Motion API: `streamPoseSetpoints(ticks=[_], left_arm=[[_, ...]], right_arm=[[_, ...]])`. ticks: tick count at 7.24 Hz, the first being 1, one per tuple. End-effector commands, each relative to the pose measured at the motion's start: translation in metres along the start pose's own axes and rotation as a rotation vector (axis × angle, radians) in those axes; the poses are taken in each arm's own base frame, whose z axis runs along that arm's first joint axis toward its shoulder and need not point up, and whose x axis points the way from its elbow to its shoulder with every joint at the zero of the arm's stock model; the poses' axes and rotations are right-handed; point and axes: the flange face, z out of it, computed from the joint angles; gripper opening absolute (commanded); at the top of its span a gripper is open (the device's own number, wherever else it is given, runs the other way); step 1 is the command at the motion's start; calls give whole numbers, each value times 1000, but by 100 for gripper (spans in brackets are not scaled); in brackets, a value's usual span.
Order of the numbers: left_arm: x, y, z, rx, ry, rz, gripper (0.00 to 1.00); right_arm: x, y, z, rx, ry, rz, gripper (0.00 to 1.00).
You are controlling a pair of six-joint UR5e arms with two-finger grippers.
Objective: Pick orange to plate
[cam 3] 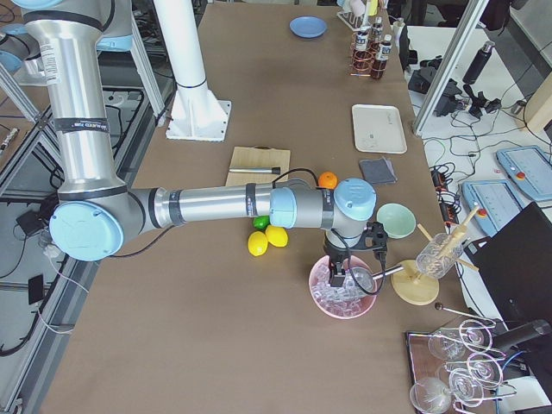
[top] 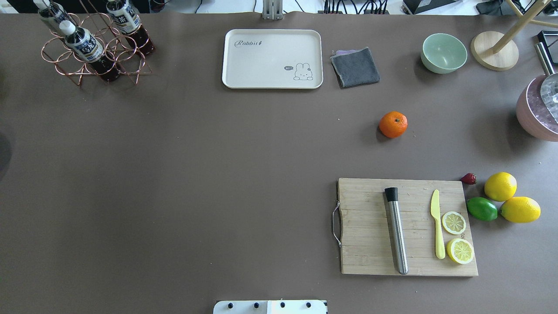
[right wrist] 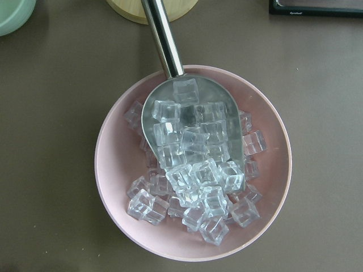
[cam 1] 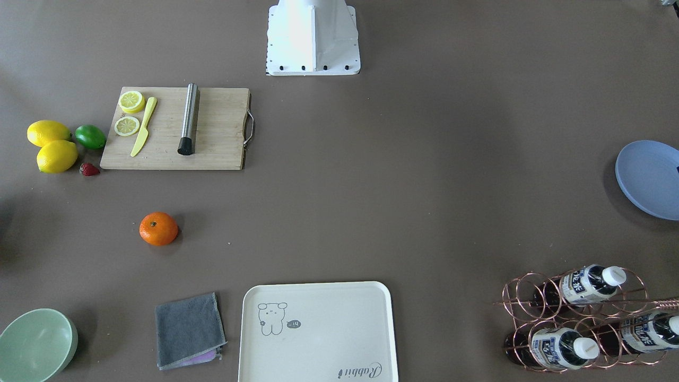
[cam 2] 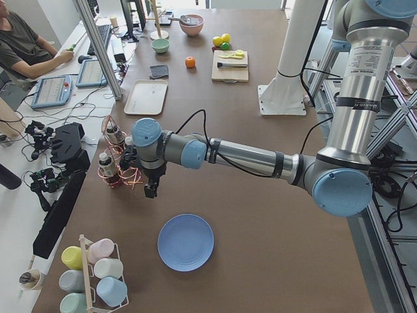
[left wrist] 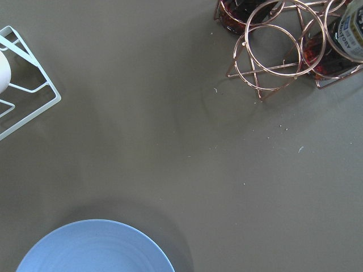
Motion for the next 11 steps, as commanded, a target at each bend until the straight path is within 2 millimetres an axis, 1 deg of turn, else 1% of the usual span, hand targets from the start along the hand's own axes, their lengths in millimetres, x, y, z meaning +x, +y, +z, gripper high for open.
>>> streamPoseSetpoints(ticks=[1, 3, 4, 5, 7, 8, 9, 10, 11], left_arm=[[1, 0, -1, 2, -5, -1, 97], [2, -2, -1, 1, -5, -14, 97], [4, -2, 4, -6, -2, -12, 97], [3, 1, 6, -11, -1, -12, 96], [4, 2, 7, -12, 0, -4, 97], [-6, 14, 16, -30, -3, -18, 97], [-24, 28, 31, -20, 0, -11, 97], [-50, 36, 54, -21, -3, -10, 97], [-74, 53, 74, -19, -7, 82, 97]], right_arm=[[-1, 3, 1, 0, -17, 1, 100], [0, 3, 1, 1, -17, 0, 100], [0, 3, 1, 2, -15, -3, 100], [1, 4, 2, 0, -15, -1, 100], [2, 6, 4, -3, -17, 2, 100], [3, 8, 6, -7, -27, 6, 100], [4, 15, 10, -10, -55, 2, 100], [-3, 13, 6, 10, -68, -20, 100], [-8, 12, 8, 10, -69, -32, 100]])
